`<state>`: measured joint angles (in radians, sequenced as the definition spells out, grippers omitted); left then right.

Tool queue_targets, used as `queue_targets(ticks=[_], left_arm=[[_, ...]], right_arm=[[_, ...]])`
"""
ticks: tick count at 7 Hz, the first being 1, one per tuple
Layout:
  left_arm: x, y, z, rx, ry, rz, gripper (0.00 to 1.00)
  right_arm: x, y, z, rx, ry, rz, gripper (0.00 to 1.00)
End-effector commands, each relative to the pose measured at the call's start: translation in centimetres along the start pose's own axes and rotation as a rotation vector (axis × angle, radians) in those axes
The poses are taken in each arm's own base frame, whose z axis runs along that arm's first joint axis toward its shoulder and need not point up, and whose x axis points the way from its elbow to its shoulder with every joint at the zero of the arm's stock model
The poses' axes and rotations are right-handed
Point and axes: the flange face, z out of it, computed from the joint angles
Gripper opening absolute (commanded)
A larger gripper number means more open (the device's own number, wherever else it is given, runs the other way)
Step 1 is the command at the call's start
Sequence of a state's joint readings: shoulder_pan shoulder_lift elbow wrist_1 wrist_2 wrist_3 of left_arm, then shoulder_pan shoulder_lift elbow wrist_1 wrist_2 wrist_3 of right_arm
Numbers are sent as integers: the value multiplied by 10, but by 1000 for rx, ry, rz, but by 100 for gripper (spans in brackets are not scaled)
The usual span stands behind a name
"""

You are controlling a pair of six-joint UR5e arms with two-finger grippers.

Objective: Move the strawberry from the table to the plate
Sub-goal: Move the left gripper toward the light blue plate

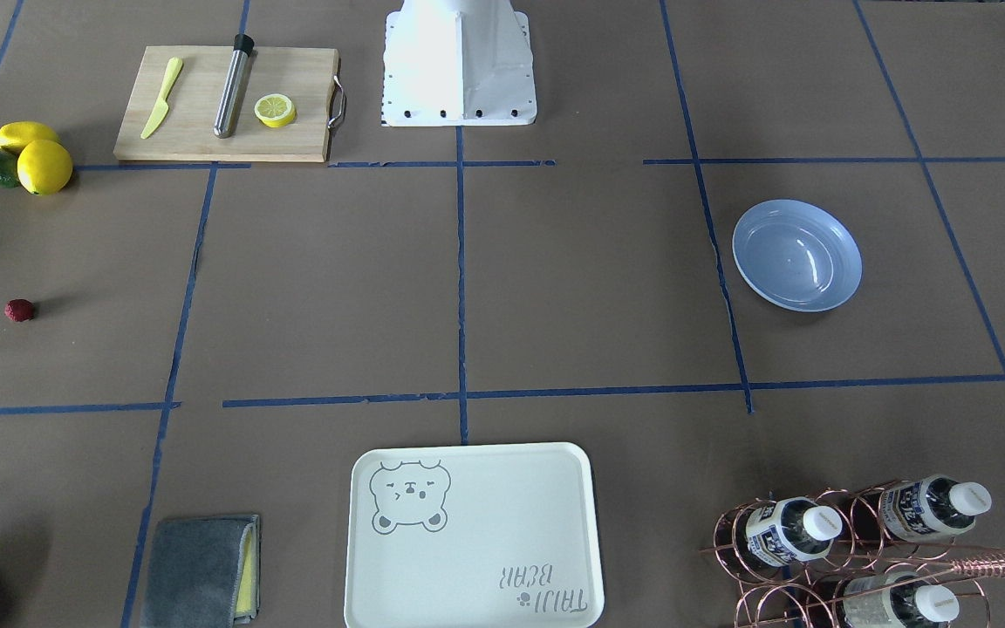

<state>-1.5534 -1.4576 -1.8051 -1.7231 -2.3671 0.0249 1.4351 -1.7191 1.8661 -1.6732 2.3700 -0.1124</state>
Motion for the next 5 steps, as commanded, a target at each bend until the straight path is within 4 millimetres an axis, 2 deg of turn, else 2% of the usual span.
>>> queue_targets(ticks=[1, 2, 3, 4, 5], left_arm=[[52, -2, 61, -100, 154, 67, 100], [81, -3, 88, -130, 175, 100, 100], [84, 1, 113, -111, 191, 95, 100], [114, 6, 164, -169, 224, 40, 100], [124, 8, 177, -166, 238, -33, 100]], right_arm=[[-1, -4, 3, -1, -26, 1, 100], [-2, -5, 3, 1, -40, 1, 100], [-3, -4, 3, 0, -48, 2, 100], [-2, -5, 4, 0, -54, 5, 100], [-4, -4, 4, 2, -75, 5, 100]])
